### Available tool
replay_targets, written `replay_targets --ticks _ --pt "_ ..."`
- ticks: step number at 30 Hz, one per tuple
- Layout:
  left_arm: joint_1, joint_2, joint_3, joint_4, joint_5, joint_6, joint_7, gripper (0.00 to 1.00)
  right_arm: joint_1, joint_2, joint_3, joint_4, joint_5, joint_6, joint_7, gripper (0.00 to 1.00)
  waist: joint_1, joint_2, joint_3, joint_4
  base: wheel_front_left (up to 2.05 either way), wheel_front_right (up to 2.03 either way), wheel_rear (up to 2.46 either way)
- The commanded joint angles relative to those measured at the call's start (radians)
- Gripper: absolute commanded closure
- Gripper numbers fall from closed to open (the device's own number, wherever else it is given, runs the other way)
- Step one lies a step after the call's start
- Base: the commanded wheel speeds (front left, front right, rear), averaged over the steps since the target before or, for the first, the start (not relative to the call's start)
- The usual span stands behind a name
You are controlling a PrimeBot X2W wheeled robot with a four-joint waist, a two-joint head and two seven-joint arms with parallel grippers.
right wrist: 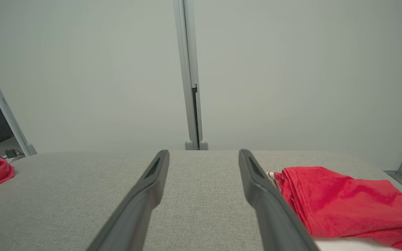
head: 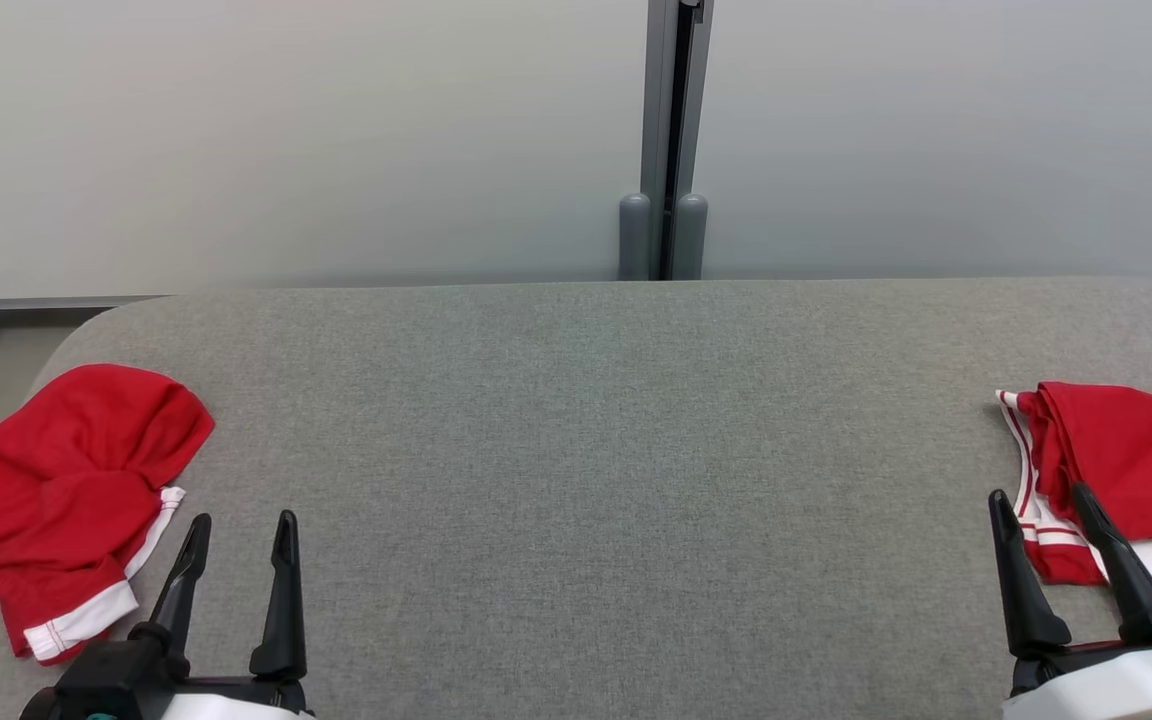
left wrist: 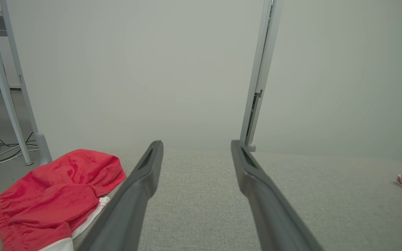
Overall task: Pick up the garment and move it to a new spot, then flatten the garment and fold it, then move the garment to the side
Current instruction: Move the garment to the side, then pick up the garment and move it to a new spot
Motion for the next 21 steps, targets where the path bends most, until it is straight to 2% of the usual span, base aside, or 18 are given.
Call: replay_targets --ticks 1,21 --pt "0.008 -0.002 0.009 0.004 0.01 -0.007 -0.006 0.0 -0.003 -0.003 -0.001 0.002 -0.005 0.001 -0.009 0.0 0.0 -0.0001 0.001 -0.002 0.0 0.0 0.0" --pt "-0.004 -0.016 0.034 0.026 0.015 -0.026 -0.006 0.0 -0.014 0.001 0.028 -0.001 0.001 0.001 -0.008 0.0 0.0 -0.0001 0.008 -0.002 0.0 0.0 0.0"
